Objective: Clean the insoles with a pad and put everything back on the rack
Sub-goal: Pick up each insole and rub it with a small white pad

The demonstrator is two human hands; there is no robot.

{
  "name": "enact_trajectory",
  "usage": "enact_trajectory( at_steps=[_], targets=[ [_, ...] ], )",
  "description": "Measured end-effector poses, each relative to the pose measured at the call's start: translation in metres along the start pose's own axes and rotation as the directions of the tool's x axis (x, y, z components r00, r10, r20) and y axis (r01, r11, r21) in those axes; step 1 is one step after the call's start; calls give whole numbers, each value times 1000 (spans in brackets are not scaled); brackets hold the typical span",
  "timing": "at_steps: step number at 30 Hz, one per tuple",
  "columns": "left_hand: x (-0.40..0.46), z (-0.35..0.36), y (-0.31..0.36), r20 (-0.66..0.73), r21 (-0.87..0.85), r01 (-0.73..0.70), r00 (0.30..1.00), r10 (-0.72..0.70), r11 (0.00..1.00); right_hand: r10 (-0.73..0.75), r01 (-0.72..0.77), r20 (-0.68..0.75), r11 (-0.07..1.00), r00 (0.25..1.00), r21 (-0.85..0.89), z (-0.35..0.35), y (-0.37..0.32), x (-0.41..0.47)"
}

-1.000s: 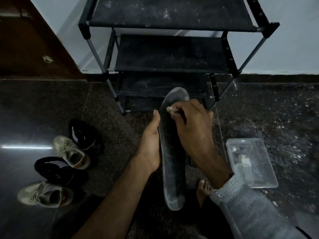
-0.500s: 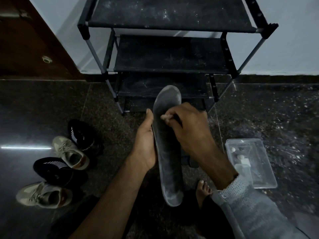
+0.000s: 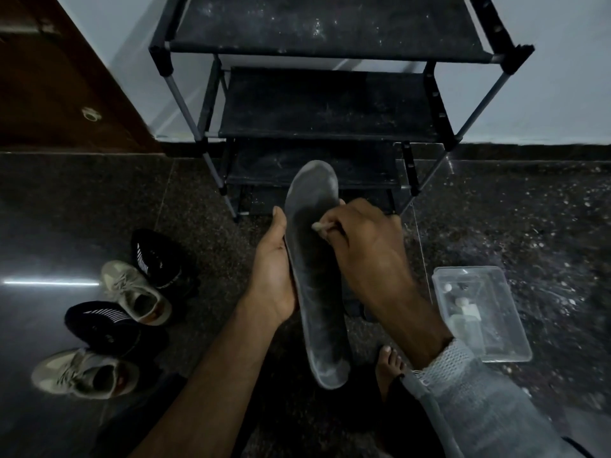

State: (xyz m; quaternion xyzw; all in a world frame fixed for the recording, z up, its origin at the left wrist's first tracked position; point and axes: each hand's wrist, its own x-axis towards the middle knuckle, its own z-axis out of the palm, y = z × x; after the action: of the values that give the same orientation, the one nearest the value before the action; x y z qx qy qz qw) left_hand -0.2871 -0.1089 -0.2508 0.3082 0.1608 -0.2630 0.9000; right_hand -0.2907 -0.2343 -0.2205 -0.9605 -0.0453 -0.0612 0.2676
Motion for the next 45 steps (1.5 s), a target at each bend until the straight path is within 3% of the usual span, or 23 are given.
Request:
enact_trajectory(
  at_steps=[3,6,9,11,14,16,18,23,25,29,31,34,38,40,43,45],
  targets=[
    [-1,1,1,-13,19,-13,1000,13,1000,13,-15,-46,999,999,-52,1,-1,-2],
    [1,-2,5,3,-17,6,1000,-6,1000,9,-27,186,995,982,98,-4,-5,-1],
    [3,-5,5,14,-22,22,1000,-22,1000,-77,-19,392,972,917,235,-10,-9,0],
    [3,-6,5,25,-23,20,999,-19,1000,-54,-23,361,978,931,206,-12,-9,1],
    [1,-2,2,23,-12,1,1000,-1,1000,71,-72,106,997,992,8,-10,-5,-1],
    [1,-2,1,2,16,-7,1000,7,1000,60,-58,25,993,998,-102,-7,-5,-2],
    [1,-3,3,3,3,-9,1000,9,1000,50,-42,93,996,994,-84,-5,-7,-3],
    [4,-9,7,-13,-32,-26,1000,25,999,-66,-43,436,971,897,236,-11,-12,-2],
    [4,-8,7,-15,-28,-23,1000,23,999,-60,-26,414,979,908,200,-12,-12,-2],
    [0,-1,4,-3,-14,-4,1000,4,1000,48,-52,129,998,991,28,-9,-13,-4],
    [0,1,4,-6,-13,-2,1000,2,1000,64,-69,120,997,991,38,-5,-12,-4],
    [0,-2,6,-16,-14,0,1000,0,1000,-18,-46,307,979,952,200,-4,-10,-2],
    [-1,-3,8,2,-22,11,1000,-11,1000,-228,41,506,934,832,354,-15,-12,-3],
    [-1,-3,8,2,-23,18,1000,-18,1000,-229,80,449,942,864,327,-14,-14,-4],
    [-2,1,6,20,7,34,999,-34,999,-125,77,219,973,968,216,-4,-19,-6],
    [-3,2,5,14,9,28,999,-28,1000,-67,48,122,988,990,147,0,-22,-8]
  ],
)
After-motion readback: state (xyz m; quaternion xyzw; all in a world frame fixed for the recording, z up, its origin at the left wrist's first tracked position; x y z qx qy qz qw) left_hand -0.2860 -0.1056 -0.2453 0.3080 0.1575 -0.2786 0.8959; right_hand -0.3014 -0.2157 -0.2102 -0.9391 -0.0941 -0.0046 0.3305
